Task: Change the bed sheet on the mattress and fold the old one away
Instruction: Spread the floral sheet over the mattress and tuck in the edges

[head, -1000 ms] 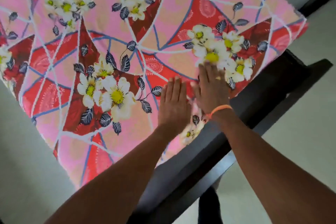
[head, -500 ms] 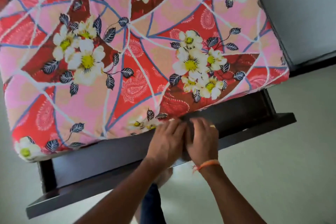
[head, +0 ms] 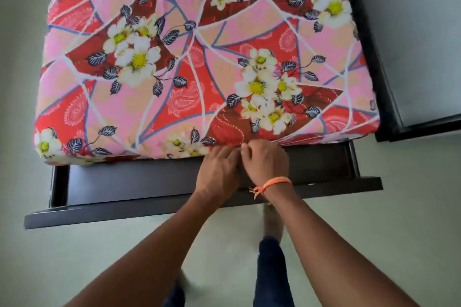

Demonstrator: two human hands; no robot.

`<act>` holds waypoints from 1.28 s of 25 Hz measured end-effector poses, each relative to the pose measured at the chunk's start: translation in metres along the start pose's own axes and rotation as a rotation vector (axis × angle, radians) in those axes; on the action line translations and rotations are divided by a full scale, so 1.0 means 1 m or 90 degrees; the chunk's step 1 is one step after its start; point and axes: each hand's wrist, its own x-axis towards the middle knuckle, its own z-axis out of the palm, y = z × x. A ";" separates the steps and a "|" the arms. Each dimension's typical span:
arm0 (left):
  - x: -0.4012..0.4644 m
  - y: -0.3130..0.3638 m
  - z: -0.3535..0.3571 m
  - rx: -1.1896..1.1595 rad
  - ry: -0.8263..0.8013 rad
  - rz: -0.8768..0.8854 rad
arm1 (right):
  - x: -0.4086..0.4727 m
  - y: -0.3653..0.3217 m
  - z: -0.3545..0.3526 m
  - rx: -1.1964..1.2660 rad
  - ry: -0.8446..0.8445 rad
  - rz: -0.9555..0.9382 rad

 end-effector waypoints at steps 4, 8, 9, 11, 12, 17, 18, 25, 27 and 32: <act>0.089 0.049 0.024 0.045 0.126 -0.042 | 0.072 0.093 -0.014 -0.061 0.146 -0.038; 0.119 0.106 0.086 0.134 -0.026 -0.145 | 0.063 0.179 0.005 -0.165 0.006 -0.090; 0.108 0.118 0.099 0.139 -0.048 -0.138 | 0.050 0.191 0.002 -0.151 -0.020 -0.106; 0.085 0.142 0.114 0.131 -0.087 -0.058 | 0.022 0.210 -0.009 -0.094 -0.060 -0.142; 0.081 0.151 0.114 0.123 -0.101 -0.024 | 0.014 0.219 -0.019 -0.045 -0.041 -0.155; 0.150 0.194 0.098 0.007 0.040 0.068 | 0.050 0.282 -0.053 0.337 0.256 0.268; 0.175 0.205 0.101 0.000 0.029 0.122 | 0.064 0.297 -0.051 0.427 0.259 0.381; 0.281 0.273 0.134 0.334 -0.273 0.328 | 0.063 0.318 -0.006 0.762 0.077 0.528; 0.292 0.285 0.131 0.396 -0.350 0.375 | 0.058 0.320 -0.008 0.842 0.078 0.634; 0.293 0.278 0.132 0.404 -0.343 0.397 | 0.068 0.312 -0.025 0.871 0.030 0.747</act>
